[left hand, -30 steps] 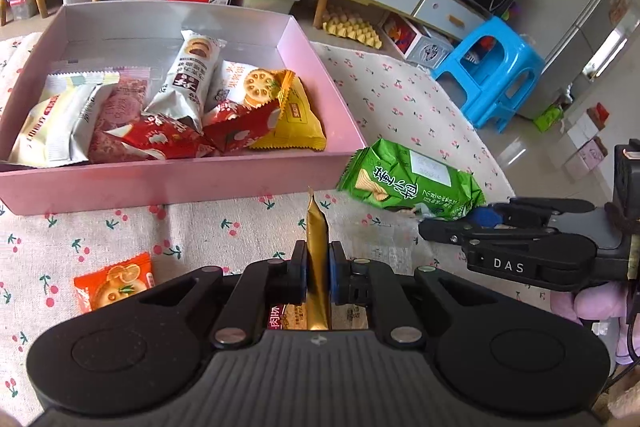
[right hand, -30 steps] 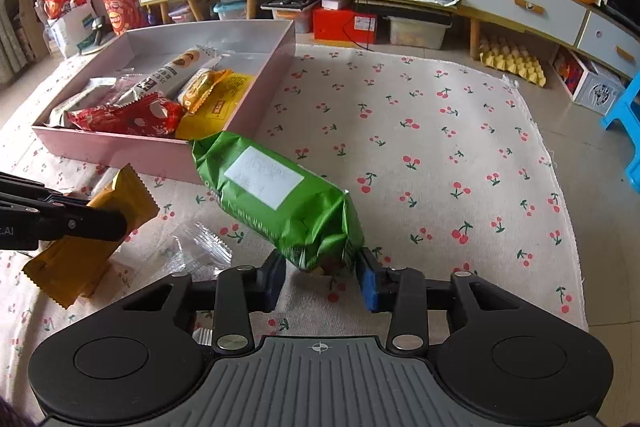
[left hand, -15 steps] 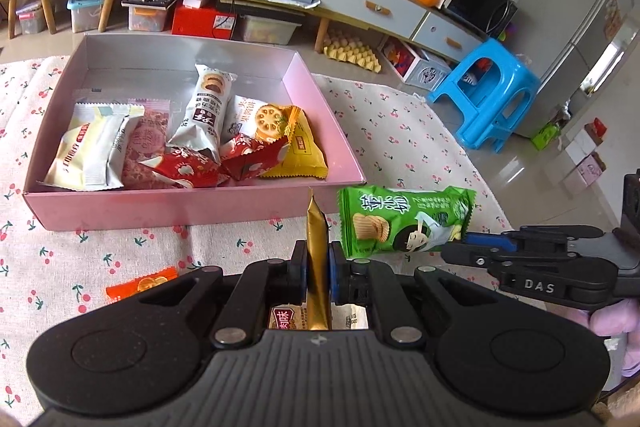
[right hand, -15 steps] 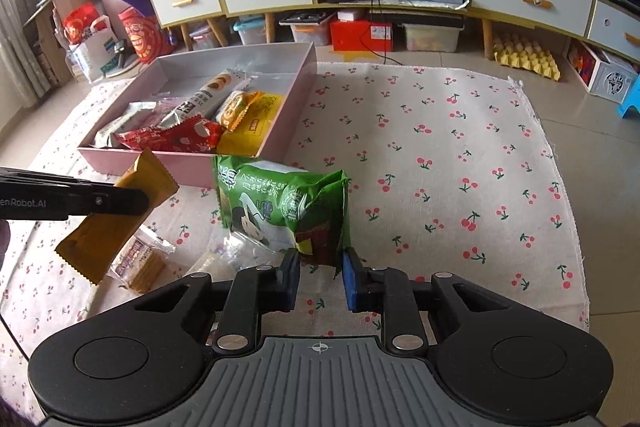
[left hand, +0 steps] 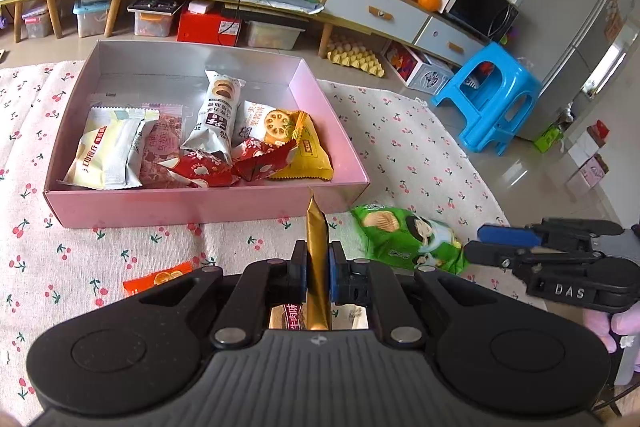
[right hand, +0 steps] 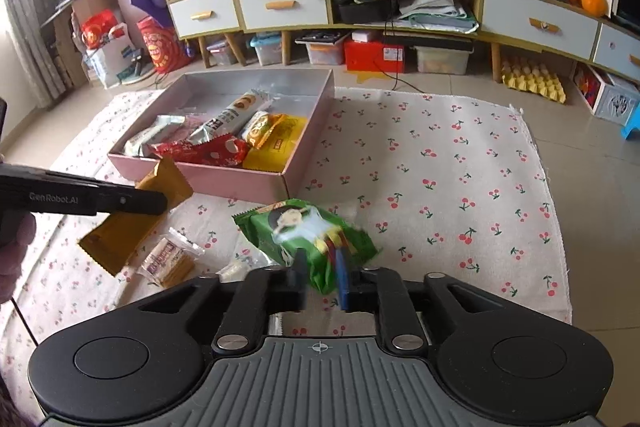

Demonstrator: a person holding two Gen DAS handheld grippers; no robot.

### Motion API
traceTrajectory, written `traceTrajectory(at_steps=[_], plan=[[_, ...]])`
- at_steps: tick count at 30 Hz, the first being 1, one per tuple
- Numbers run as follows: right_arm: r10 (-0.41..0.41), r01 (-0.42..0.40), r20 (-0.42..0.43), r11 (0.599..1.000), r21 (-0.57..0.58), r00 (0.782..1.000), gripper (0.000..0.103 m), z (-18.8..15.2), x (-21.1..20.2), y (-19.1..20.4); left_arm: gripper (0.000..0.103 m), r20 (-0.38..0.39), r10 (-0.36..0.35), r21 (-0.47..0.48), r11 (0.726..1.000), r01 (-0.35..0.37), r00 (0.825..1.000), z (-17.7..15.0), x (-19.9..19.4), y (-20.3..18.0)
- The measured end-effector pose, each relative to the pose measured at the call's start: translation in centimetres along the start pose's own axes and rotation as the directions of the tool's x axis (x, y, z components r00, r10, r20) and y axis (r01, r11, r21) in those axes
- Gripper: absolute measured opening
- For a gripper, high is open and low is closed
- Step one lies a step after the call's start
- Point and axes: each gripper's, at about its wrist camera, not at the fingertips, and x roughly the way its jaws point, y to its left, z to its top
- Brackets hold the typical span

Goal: Organize snacks
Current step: 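Lift the gold bar with the left gripper while the right lifts the green packet toward the box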

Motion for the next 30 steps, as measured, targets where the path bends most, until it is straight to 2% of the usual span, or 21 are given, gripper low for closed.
traceTrajectory(at_steps=[2,7,13,15,19,24,30], plan=[[-0.019,0.020,0.010,0.999,-0.042,1.000,0.085,-0.1,0.6,0.4,0.009,-0.008,0.000,0.001,1.000,0.000,1.000,0.0,0.2,-0.1],[-0.037,0.032,-0.037,0.992,-0.125,0.999,0.085,0.0,3.2,0.9,0.009,-0.025,-0.009,-0.002,1.000,0.008,1.000,-0.2,0.6,-0.1],[-0.049,0.037,-0.084,0.989,-0.140,0.995,0.085,-0.1,6.4,0.8,0.009,-0.039,-0.002,-0.003,1.000,0.002,0.999,-0.4,1.1,0.2],[-0.028,0.015,-0.093,0.991,-0.130,0.995,0.078,-0.4,6.9,0.7,0.009,-0.043,-0.001,-0.005,1.000,0.001,0.999,-0.4,1.1,0.3],[-0.024,0.012,-0.086,0.991,-0.137,0.996,0.072,-0.5,6.6,1.1,0.009,-0.038,0.010,0.002,1.000,-0.010,0.999,-0.4,0.8,0.2],[0.011,-0.023,-0.096,0.993,-0.118,0.995,0.057,-0.5,5.6,1.2,0.009,-0.027,0.019,0.009,1.000,-0.019,0.999,-0.4,0.5,0.1],[0.030,-0.036,-0.076,0.996,-0.084,0.997,0.050,-0.1,3.8,1.1,0.009,-0.005,0.026,0.032,0.999,-0.026,1.000,-0.3,-0.3,-0.2]])
